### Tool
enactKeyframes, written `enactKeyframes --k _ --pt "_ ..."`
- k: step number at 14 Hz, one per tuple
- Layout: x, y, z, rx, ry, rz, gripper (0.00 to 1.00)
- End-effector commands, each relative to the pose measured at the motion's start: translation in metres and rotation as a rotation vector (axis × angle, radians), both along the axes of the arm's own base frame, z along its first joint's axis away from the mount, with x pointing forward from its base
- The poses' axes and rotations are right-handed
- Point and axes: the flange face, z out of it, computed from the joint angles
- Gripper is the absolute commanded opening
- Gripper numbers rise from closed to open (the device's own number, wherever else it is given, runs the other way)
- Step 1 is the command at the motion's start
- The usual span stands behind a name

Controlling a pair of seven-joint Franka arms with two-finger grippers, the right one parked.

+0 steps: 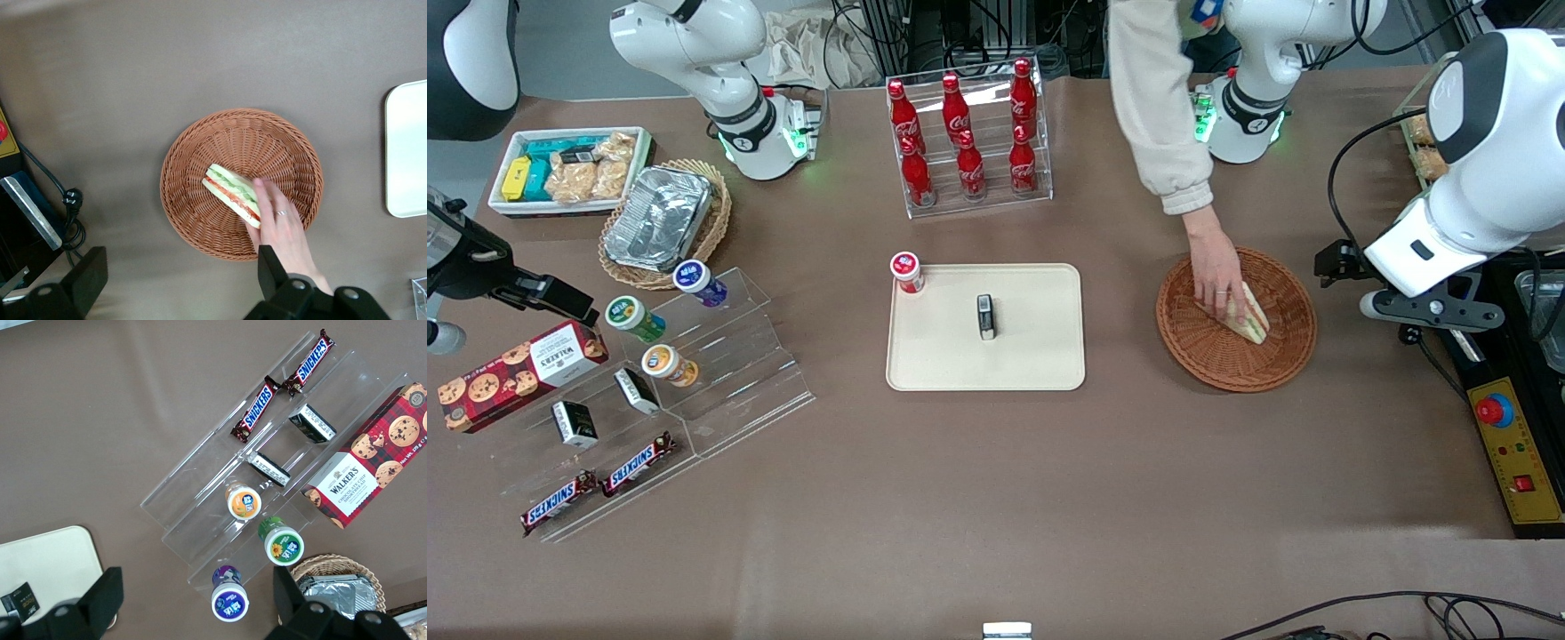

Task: Place sandwich from basket to tray
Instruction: 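Move the left gripper down over the sandwich in the wicker basket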

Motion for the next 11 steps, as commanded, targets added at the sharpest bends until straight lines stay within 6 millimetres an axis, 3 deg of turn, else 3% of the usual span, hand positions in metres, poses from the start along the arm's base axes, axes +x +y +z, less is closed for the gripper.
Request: enactKeyframes --k 1,6,11 --pt "0.004 -0.004 0.004 -0.005 0.002 0.006 1.00" --pt "0.001 -0.003 -0.001 0.047 0.005 0.048 1.00" --pt "-0.039 0.001 -0.058 -0.013 0.041 0.081 1.00"
